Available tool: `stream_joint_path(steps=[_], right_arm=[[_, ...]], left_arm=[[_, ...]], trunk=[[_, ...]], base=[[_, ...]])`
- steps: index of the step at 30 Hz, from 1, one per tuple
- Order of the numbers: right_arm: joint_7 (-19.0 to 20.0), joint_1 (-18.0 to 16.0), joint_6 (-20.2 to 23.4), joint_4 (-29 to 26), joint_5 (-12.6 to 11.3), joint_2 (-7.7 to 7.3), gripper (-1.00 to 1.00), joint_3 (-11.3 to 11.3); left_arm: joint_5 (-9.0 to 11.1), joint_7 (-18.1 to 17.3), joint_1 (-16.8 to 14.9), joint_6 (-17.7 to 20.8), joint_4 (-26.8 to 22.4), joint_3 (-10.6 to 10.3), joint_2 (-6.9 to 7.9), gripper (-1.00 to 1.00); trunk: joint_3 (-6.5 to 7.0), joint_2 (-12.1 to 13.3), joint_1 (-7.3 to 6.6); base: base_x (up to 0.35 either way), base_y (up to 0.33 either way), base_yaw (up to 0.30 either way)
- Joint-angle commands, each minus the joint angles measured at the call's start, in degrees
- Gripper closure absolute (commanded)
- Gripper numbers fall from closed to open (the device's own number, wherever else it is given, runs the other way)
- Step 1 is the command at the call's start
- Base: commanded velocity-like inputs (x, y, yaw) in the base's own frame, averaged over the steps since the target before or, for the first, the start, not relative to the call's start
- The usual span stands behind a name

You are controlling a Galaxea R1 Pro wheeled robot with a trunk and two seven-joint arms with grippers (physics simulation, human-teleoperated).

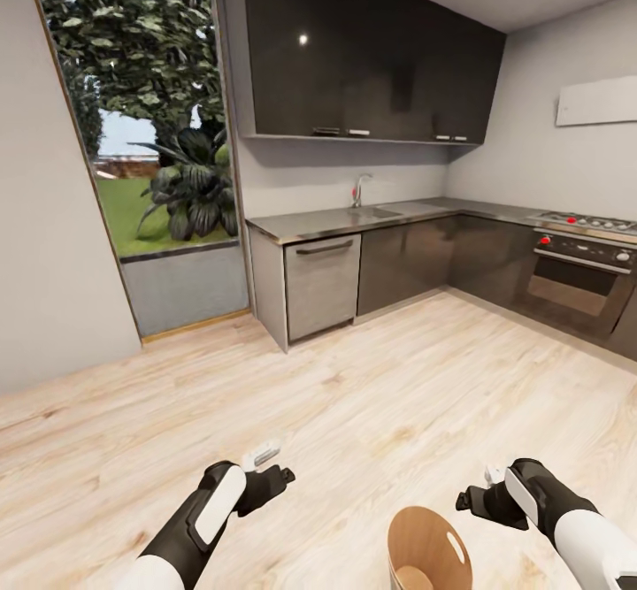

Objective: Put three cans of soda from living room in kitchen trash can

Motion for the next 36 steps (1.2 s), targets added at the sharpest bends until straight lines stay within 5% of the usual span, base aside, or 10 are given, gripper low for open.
stream_joint_path(steps=[1,36], right_arm=[[0.0,0.0,0.03,0.0,-0.02,-0.02,-1.0,0.0],[-0.05,0.0,0.07,0.0,-0.17,-0.04,-1.0,-0.09]], left_arm=[[0.0,0.0,0.0,-0.02,0.05,0.03,0.04,-1.0],[-0.04,0.04,0.0,-0.05,0.13,0.0,0.05,-1.0]], trunk=[[-0.18,-0.42,0.23],[-6.47,-14.45,7.91]], base=[[0.0,0.0,0.0],[0.0,0.0,0.0]])
